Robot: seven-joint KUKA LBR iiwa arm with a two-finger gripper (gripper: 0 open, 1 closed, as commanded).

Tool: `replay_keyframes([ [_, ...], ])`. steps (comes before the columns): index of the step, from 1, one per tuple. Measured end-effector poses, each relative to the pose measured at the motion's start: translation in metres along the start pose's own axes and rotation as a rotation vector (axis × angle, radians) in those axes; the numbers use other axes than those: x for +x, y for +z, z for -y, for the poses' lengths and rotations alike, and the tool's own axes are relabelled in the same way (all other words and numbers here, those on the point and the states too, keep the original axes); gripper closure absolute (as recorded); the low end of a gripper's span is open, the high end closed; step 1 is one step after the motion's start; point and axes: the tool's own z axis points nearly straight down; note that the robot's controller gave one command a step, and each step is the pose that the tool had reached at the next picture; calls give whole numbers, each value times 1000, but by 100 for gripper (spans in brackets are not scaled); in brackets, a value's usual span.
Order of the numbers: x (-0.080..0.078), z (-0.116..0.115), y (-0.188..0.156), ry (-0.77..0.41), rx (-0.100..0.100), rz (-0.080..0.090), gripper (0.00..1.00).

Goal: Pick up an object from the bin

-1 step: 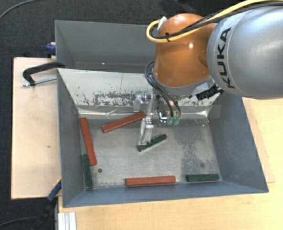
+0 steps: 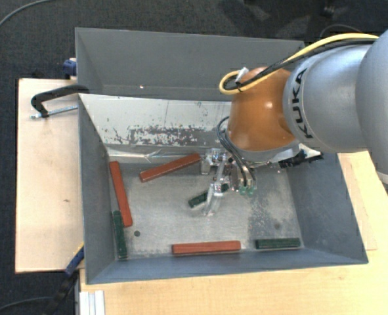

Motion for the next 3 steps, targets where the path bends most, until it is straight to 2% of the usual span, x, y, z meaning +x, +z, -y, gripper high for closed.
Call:
replay_keyframes([
  [1,7,7,34,-181,-2,4,0],
  [2,6,7,33,-180,-3,8,100],
  [3,30,29,-135,-205,-3,23,100],
])
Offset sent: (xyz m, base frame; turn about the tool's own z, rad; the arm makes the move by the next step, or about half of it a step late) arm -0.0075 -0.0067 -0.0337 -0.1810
